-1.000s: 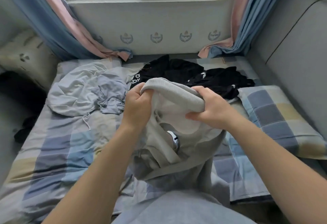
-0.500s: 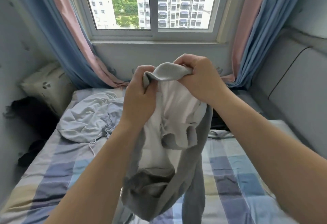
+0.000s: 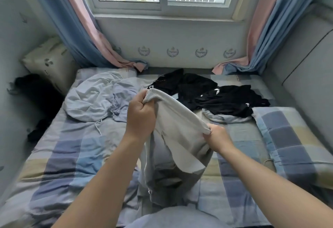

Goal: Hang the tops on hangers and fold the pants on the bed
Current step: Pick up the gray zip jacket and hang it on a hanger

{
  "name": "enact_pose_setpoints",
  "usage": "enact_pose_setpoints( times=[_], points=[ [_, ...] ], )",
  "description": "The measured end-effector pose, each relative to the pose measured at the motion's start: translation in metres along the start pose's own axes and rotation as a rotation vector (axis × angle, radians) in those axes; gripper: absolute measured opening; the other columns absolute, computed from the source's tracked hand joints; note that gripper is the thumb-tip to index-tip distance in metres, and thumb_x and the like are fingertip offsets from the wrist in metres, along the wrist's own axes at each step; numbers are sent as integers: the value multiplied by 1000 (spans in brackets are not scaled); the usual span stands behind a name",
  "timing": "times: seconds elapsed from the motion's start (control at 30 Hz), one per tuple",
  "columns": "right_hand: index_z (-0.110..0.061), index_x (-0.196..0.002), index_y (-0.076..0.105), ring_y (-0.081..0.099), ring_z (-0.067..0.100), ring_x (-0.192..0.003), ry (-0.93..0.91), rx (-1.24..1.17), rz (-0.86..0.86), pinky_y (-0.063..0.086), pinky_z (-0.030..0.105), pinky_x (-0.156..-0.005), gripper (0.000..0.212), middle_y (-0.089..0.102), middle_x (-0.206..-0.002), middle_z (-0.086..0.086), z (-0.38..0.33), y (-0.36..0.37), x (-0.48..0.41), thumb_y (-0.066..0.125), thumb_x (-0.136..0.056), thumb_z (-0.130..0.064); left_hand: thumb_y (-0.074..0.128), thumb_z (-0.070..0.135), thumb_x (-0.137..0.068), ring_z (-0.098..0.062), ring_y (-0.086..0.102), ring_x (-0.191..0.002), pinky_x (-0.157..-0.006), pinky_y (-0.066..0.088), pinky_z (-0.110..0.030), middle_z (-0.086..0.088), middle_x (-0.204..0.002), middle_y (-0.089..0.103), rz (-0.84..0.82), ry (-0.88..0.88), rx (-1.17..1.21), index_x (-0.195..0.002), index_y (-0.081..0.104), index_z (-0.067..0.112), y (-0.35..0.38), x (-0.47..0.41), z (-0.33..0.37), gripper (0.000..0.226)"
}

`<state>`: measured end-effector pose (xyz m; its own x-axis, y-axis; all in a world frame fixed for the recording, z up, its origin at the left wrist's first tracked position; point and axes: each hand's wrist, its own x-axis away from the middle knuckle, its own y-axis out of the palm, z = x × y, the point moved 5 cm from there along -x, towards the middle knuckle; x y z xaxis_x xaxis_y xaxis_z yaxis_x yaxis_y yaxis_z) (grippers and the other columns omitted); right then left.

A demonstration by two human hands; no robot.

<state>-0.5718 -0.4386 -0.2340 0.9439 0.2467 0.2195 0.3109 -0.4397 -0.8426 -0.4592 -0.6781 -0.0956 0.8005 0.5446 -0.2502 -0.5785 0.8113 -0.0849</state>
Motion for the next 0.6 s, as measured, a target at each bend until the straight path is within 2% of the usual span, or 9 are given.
enact_pose_setpoints(
  times=[0.07,0.13,0.23,0.27,0.33,0.4,0.47,0.53,0.6],
  points=[
    [-18,-67,51,58,33,-78,74,49,-48,46,39,-64,21,59,-72,4,23,9,3,48,-88,-15,45,11,-87,3,41,-57,-56,35,-15,21,-57,48,74,9,10,-66,55,23,-8,-6,-4,26],
    [-19,-66,48,57,33,-79,136,75,-80,42,37,-61,24,59,-75,6,41,13,6,48,-87,-9,45,14,-87,2,38,-58,-58,34,-20,21,-57,46,151,8,27,-65,50,26,-15,-13,-10,25],
    [-18,-67,48,60,35,-87,226,-1,-95,39,33,-65,26,65,-88,17,55,10,4,50,-90,-6,43,13,-86,-1,41,-63,-64,37,-25,20,-63,49,198,-39,-1,-68,54,27,-17,-16,-25,25],
    [-17,-70,51,60,33,-88,235,-48,-87,39,33,-66,22,65,-89,16,52,7,3,52,-90,-7,41,13,-84,-5,45,-67,-67,41,-29,18,-67,53,208,-75,-21,-73,58,25,-16,-15,-32,24],
    [-16,-82,58,59,30,-87,221,-199,-25,42,34,-70,9,66,-89,11,41,-2,0,59,-90,-12,40,10,-85,-18,57,-79,-76,51,-43,1,-83,63,194,-189,-65,-86,63,19,-13,-14,-48,24],
    [-15,-86,59,59,27,-82,227,-427,61,46,38,-71,8,65,-86,9,25,-16,-1,66,-88,-14,45,5,-94,-28,65,-92,-88,56,-55,-7,-96,67,89,-341,-76,-95,62,23,-5,-12,-65,24],
    [-14,-87,57,57,24,-77,240,-646,92,47,38,-69,13,62,-84,10,9,-29,0,70,-86,-10,53,10,-100,-25,67,-92,-91,57,-51,-4,-99,67,-32,-446,-55,-106,60,25,5,-6,-77,18],
    [-12,-93,59,56,23,-71,245,-785,54,45,35,-65,12,59,-83,10,-9,-40,3,68,-87,-7,60,16,-99,-17,66,-89,-84,57,-39,-2,-105,68,-136,-467,-83,-123,58,22,16,2,-80,24],
    [-12,-103,60,56,18,-65,239,-890,9,47,30,-55,14,58,-84,7,-27,-49,8,63,-91,-5,67,24,-95,-10,69,-88,-76,54,-27,-2,-110,71,-273,-426,-112,-122,62,21,33,14,-78,27]
  ],
)
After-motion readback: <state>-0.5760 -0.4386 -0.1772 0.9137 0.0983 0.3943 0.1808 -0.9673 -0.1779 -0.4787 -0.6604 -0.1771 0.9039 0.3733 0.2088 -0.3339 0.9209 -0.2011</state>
